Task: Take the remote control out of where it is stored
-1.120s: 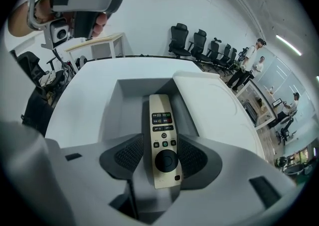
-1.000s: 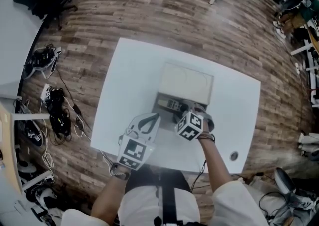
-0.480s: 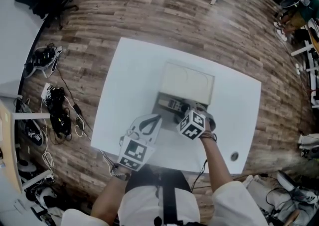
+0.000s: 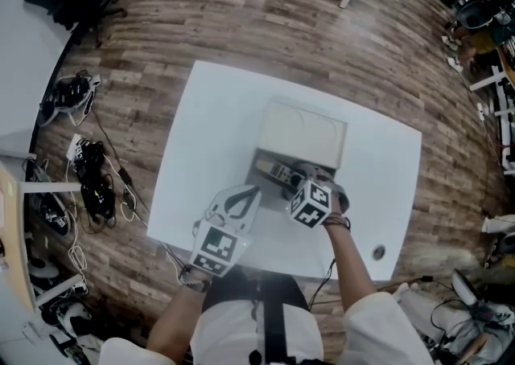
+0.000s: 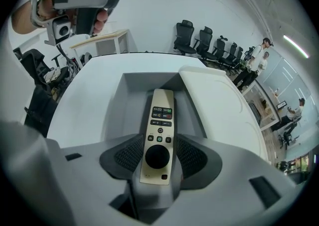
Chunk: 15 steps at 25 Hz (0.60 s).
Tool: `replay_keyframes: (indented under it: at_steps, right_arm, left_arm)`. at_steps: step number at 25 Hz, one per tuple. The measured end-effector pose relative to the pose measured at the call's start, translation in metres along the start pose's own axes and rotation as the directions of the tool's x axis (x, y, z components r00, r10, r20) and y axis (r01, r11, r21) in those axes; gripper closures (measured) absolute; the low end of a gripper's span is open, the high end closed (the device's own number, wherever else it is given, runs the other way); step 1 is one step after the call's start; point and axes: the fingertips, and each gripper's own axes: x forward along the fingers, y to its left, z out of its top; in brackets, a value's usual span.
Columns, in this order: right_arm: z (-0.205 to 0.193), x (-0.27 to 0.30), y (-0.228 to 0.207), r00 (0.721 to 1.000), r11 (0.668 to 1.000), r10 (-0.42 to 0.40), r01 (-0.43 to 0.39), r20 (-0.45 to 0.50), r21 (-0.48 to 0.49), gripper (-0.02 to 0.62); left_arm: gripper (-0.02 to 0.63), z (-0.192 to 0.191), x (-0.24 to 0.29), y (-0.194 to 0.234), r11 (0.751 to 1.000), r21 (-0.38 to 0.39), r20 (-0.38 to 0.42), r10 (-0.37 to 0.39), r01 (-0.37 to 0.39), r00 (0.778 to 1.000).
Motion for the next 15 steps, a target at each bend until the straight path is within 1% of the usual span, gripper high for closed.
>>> replay_keyframes:
  at_steps: [2,9,15]
  right_arm:
    - [0.000,0.001,-0.003,1.000,1.000,-0.015,0.015,-0.008,0.006,0.399]
    - [-0.006,0.013,0.000,0.998,1.000,0.002,-0.002,-0.058,0.003,0.400]
    - [0.004,0.008,0.000,0.997,0.999,0.038,-0.038,-0.073,-0.005,0.399]
  left_arm:
    - [0.618,-0.001,0.000,-0.001,1.000,0.000,-0.002,-0.001,0.001,1.000]
    - [0.618,-0.003,-0.001,-0.002,1.000,0.002,-0.012,-0.001,0.001,1.000]
    - [0.618,-0.004,-0.003,0.000,1.000,0.004,-0.017,-0.001,0.001,1.000]
